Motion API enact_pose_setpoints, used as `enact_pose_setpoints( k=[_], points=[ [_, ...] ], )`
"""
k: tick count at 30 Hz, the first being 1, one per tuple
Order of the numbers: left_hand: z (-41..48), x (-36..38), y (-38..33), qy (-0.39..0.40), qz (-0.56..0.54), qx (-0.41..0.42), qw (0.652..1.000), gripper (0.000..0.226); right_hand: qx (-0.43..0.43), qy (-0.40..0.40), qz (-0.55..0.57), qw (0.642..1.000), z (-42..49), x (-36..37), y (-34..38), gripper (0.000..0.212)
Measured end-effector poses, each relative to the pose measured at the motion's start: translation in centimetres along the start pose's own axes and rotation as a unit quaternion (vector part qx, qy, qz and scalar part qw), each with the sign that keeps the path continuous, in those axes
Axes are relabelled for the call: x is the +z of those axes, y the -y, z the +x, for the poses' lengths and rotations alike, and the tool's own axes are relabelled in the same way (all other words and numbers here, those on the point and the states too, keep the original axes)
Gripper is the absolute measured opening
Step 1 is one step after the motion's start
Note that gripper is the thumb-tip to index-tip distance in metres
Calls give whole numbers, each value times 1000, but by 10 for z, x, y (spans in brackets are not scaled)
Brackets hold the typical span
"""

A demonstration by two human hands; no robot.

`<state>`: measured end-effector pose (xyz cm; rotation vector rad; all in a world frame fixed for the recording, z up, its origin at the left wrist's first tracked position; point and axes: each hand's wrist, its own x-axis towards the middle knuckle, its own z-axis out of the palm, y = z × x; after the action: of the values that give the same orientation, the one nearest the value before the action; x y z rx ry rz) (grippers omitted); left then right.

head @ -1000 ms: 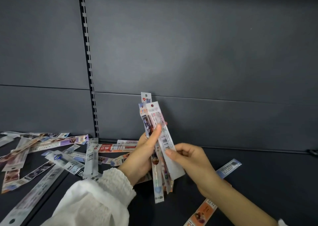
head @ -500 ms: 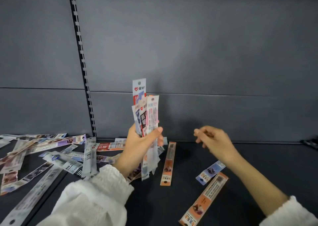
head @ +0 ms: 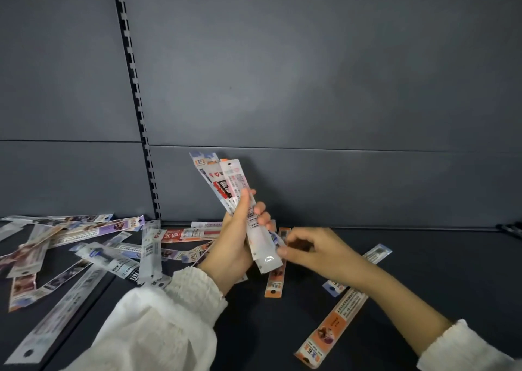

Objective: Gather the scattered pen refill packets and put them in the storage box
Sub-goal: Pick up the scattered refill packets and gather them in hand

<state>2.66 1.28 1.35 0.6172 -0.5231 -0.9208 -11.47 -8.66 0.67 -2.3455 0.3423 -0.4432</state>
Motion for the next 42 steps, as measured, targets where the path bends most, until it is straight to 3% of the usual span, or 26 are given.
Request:
enact_pose_setpoints(
  k=[5, 9, 11, 14, 16, 20, 26, 29, 31, 34, 36, 42],
  points=[
    [-3, -11, -2, 18, 30, -55, 998, 34, 63, 90, -30, 993, -11, -40, -14, 36],
    [-2, -20, -1, 34, 72, -104, 991, 44, 163, 212, -159, 950, -32, -83, -45, 59],
    [0, -19, 2, 41, 93, -107, 989, 46, 168, 224, -157, 947, -34, -87, -53, 54],
    [0, -17, 6, 43, 109, -97, 988, 47, 141, 168, -117, 969, -30, -83, -58, 22],
    [-2, -17, 7, 40, 126, -95, 987, 48, 123, 144, -102, 977, -28, -79, -60, 11],
    [-6, -16, 5, 12, 147, -82, 986, 46, 112, 81, -97, 986, -23, -69, -63, 9],
    [-7, -19, -3, -19, 82, -46, 995, 37, 124, -67, -59, 988, -11, -52, -71, 13],
    [-9, -18, -4, -32, 81, -35, 996, 33, 104, -170, 32, 979, -7, -50, -59, 19],
    [-10, -15, -3, -47, 108, -32, 992, 33, 86, -236, 170, 953, -4, -47, -44, 21],
    [-9, -11, 1, -49, 168, -20, 984, 32, 61, -230, 407, 882, -2, -37, -23, 26],
    [-10, -6, 6, -16, 202, -19, 979, 35, 51, -205, 481, 851, -2, -26, -14, 29],
    [-16, 4, 12, 56, 236, -10, 970, 32, 31, -204, 429, 880, 0, -4, -4, 29]
  ],
)
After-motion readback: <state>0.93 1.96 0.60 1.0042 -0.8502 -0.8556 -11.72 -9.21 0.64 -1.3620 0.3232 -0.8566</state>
